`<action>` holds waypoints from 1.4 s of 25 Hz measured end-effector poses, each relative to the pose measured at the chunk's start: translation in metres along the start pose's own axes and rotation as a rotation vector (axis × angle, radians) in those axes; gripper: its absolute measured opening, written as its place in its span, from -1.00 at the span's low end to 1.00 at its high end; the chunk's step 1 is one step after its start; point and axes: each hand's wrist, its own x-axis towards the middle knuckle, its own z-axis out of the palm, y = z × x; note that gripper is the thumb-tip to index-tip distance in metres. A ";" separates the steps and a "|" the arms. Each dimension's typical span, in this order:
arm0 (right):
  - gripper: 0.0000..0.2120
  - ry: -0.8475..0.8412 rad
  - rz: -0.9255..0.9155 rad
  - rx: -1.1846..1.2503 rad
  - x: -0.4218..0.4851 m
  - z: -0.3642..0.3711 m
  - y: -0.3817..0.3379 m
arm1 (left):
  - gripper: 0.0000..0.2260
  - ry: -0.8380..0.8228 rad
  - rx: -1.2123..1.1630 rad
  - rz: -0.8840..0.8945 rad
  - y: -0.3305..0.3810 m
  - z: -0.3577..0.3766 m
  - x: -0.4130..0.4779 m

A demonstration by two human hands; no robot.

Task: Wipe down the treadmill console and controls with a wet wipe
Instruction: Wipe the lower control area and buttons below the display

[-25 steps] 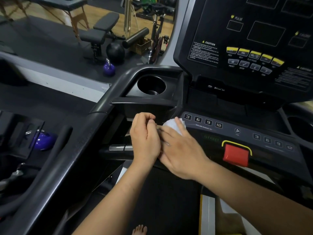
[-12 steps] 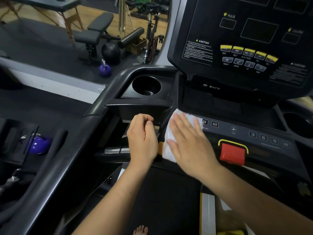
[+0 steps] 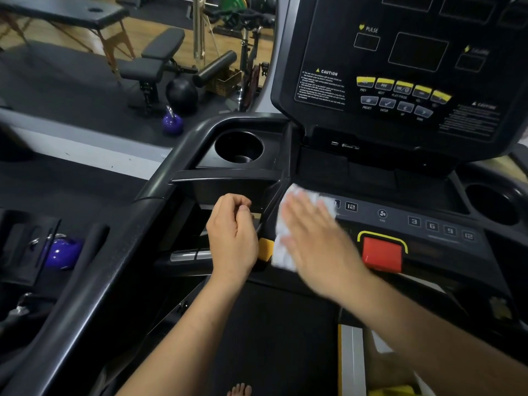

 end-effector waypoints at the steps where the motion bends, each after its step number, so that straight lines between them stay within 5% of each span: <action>1: -0.46 0.014 -0.104 0.014 -0.015 0.005 -0.013 | -0.85 -0.002 0.000 0.004 0.000 0.000 0.000; 4: -0.49 0.044 -0.255 0.061 -0.040 0.012 -0.011 | -0.84 -0.010 0.000 0.011 0.000 -0.001 -0.002; 11: -0.43 0.011 0.057 0.091 -0.009 -0.002 -0.004 | -0.84 -0.005 -0.015 -0.004 0.000 0.001 -0.001; 17: -0.39 -0.013 -0.097 -0.011 -0.008 0.006 -0.022 | -0.83 -0.038 -0.017 -0.028 -0.004 0.000 -0.001; 23: -0.36 -0.079 0.278 0.072 0.033 -0.007 0.024 | -0.71 -0.212 -0.048 -0.149 0.000 -0.002 0.000; 31: -0.32 -0.024 -0.187 -0.166 -0.023 0.010 -0.010 | -0.67 -0.210 -0.018 -0.064 -0.002 -0.001 -0.001; 35: -0.30 -0.079 0.063 -0.137 -0.022 -0.002 0.043 | -0.64 -0.183 0.002 -0.102 -0.004 0.003 0.000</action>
